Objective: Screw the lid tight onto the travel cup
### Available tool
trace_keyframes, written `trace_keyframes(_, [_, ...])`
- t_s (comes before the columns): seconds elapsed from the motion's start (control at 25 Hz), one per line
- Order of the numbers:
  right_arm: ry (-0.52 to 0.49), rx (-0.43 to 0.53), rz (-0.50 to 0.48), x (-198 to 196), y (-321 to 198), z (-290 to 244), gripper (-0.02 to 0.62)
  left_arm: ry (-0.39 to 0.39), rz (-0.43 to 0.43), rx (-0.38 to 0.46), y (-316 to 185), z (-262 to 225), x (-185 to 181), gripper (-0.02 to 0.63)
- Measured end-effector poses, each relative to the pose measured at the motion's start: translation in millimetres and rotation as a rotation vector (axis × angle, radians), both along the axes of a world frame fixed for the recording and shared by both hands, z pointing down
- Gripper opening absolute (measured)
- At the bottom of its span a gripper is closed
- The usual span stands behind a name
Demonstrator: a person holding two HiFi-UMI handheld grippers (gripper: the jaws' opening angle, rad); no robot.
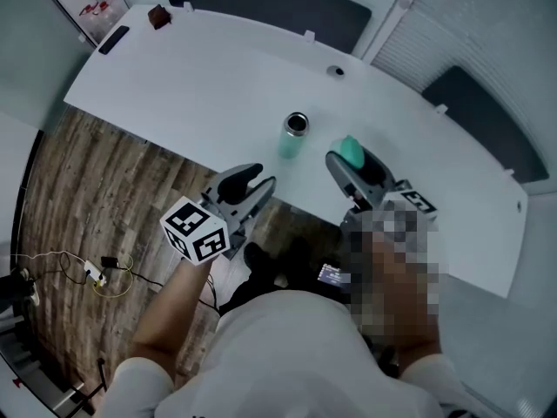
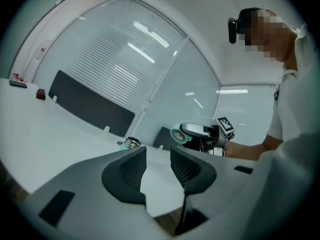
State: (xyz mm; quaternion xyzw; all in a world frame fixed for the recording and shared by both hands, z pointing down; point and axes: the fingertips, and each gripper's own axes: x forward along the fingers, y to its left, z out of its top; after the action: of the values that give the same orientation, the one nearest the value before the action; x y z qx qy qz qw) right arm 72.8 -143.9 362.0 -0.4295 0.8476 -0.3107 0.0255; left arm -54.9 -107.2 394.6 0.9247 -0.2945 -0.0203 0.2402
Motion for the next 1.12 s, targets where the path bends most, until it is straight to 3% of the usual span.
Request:
trace_keyframes(0.24, [0.105, 0.048, -0.058, -8, -19, 10, 0.316, -0.162, -0.004, 0.062, -30, 30, 16, 0.213])
trace_keyframes(0.72, [0.218, 0.061, -0.159, -40, -70, 33, 0.316, -0.277, 0.059, 0.091, -86, 68, 40, 0.293])
trace_keyframes(1.12, [0.431, 0.102, -0.304, -61, -86, 69, 0.316, -0.385, 0.151, 0.111, -108, 103, 63, 0.319])
